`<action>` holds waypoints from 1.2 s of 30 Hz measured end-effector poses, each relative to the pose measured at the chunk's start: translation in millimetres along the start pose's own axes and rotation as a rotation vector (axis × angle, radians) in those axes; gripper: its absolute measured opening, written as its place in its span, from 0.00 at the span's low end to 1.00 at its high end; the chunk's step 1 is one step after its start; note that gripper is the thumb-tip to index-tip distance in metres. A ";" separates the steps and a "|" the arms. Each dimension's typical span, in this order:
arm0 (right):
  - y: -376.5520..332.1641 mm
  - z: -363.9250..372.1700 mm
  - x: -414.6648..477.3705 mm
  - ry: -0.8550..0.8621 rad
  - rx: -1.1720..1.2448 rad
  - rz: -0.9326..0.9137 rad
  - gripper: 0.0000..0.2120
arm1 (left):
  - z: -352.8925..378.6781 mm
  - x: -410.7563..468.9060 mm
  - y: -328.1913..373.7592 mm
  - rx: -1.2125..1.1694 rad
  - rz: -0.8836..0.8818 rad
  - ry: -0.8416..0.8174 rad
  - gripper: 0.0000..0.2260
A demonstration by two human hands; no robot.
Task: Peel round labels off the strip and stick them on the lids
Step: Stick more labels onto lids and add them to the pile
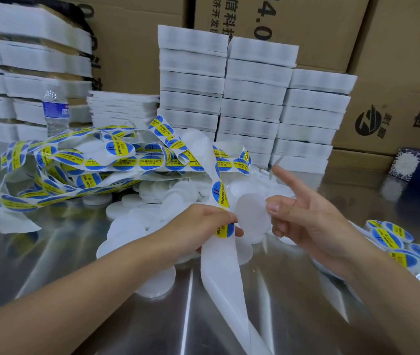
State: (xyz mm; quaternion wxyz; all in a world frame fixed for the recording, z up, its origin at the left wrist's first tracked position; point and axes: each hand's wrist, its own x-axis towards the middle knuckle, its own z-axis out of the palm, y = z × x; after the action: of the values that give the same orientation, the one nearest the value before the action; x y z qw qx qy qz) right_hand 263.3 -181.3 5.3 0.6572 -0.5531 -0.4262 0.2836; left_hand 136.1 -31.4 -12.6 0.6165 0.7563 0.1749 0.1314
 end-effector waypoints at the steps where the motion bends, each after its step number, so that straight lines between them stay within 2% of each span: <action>1: 0.7 0.0 0.0 -0.006 0.007 0.001 0.35 | 0.7 -0.7 -0.8 -0.006 0.011 -0.008 0.09; 8: -3.4 -1.0 -1.4 0.002 0.052 -0.010 0.34 | 2.2 -2.6 -0.4 -0.052 0.100 -0.025 0.04; 13: -3.8 -2.6 -0.5 0.054 0.036 0.007 0.33 | 1.3 -3.8 1.0 -0.078 0.112 -0.018 0.10; 18: -4.2 -2.2 -1.7 0.105 -0.053 0.005 0.34 | -2.0 -3.7 2.6 -0.215 0.132 0.049 0.08; 21: -5.2 -0.5 -1.7 0.175 -0.009 -0.043 0.24 | -2.9 -4.1 4.2 -0.294 0.110 0.078 0.07; 23: -7.3 -0.2 -1.1 0.207 0.099 -0.067 0.14 | -2.6 -3.9 4.2 -0.267 0.123 0.107 0.08; 25: -9.5 -0.2 -1.0 0.210 0.197 -0.046 0.09 | -2.5 -2.8 3.0 -0.224 0.139 0.133 0.08; 29: -11.7 1.2 -1.9 0.202 0.281 0.062 0.12 | -3.3 -2.2 2.0 -0.204 0.157 0.139 0.07; 36: -7.5 5.2 0.6 0.165 0.239 0.212 0.16 | -4.1 -2.3 1.9 -0.195 0.171 0.110 0.08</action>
State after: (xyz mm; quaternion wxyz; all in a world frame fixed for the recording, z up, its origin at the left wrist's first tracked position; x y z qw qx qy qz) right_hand 258.3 -180.0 12.9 0.7175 -0.5343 -0.2736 0.3534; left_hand 132.5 -29.1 -9.9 0.6630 0.6967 0.1301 0.2411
